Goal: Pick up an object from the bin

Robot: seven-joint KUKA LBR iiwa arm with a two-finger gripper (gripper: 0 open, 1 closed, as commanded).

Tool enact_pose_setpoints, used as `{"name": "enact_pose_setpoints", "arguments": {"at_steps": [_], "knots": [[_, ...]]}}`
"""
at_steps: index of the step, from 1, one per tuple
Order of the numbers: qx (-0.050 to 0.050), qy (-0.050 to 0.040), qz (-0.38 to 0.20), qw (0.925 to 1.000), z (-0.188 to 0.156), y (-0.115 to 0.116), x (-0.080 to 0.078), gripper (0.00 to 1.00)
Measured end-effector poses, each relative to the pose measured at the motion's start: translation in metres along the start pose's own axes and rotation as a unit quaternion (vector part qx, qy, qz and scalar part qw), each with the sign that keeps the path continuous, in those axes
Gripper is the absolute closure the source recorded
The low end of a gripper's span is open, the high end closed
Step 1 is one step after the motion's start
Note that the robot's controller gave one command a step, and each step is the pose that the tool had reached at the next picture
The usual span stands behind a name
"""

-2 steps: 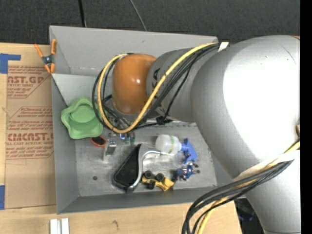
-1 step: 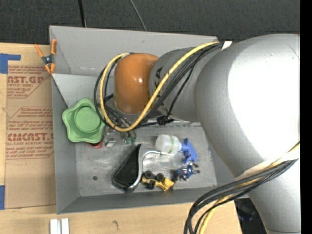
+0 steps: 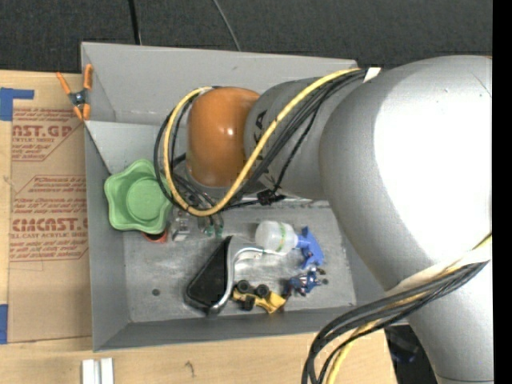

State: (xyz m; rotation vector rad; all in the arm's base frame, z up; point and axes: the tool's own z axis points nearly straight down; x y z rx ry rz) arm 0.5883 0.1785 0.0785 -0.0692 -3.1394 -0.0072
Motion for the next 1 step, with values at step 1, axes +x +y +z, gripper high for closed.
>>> {"name": "enact_pose_setpoints", "arguments": {"at_steps": [1], "knots": [[0.001,0.0003,0.000,1.0000,-0.0024,-0.0003,0.0009,1.00]]}}
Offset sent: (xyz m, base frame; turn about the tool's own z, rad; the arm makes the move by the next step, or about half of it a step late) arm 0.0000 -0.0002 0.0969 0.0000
